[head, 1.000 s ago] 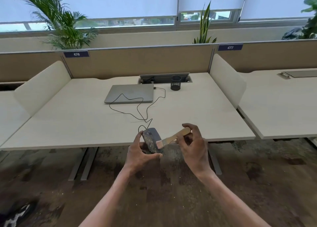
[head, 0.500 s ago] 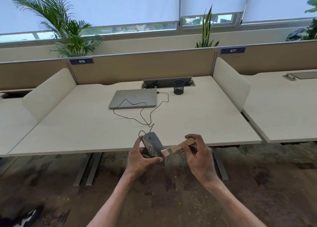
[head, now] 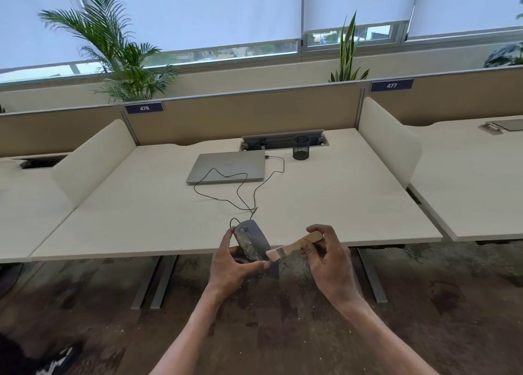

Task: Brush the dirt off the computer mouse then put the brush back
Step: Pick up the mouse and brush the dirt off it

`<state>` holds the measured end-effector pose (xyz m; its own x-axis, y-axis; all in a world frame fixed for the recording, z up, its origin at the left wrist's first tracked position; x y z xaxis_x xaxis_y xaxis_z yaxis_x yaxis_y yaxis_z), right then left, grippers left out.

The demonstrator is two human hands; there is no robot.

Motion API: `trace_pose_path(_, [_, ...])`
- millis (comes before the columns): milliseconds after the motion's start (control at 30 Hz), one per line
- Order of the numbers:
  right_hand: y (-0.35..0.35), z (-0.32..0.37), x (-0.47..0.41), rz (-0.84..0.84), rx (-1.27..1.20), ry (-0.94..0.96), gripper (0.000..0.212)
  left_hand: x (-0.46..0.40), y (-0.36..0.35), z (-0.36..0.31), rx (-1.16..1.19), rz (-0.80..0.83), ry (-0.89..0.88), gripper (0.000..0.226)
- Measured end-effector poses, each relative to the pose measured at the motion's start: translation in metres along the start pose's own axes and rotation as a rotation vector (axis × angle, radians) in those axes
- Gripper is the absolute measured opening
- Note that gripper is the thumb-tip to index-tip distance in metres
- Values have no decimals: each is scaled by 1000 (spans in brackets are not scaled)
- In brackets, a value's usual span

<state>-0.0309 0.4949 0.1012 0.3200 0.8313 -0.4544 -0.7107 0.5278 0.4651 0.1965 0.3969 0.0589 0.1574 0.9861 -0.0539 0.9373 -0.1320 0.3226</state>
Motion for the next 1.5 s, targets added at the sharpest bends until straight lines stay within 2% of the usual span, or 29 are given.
trace_pose_path(200, [1,-4,-6,-8,-30,-54,39,10,5,1,-50,-8,6,133])
trace_pose_path(400, [-11,-4,-2,111,-67,-53,40,26,6,-2,-81,-26,24,126])
trace_pose_path(600, [-4,-13,-1,142,-56,-11,35,50,8,3,-61,-53,62,104])
trace_pose_path(633, [-2,-13,-1,146,-68,-4,35,53,6,4,-60,-60,70,107])
trace_pose_path(733, [0,-15,0,177,-123,5,37,64,-1,9,-71,-82,117,135])
trace_pose_path(800, [1,-16,-1,220,-154,4,37,70,-6,11,-63,-94,150,140])
trace_pose_path(933, [5,-20,0,286,-143,29,39,83,-14,14,-73,-123,164,137])
trace_pose_path(1167, [13,-23,2,295,-131,35,36,104,-13,19,-70,-140,168,134])
trace_pose_path(1367, [2,0,25,396,-155,84,34,115,-2,31,-96,-102,169,135])
trace_pose_path(1500, [-6,2,39,363,-104,31,29,119,7,41,-95,-64,171,134])
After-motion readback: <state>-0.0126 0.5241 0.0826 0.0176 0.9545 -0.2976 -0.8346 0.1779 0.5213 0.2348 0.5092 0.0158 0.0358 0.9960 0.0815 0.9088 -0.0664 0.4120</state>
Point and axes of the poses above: each hand's wrist, its own x-axis away from the middle knuckle, its own y-axis out of the back of the hand, z = x × y, the point moved 4 cm from there along -x, towards the middle knuckle, and after that the axes turned 10 degrees about x, right-handed, at the moved point
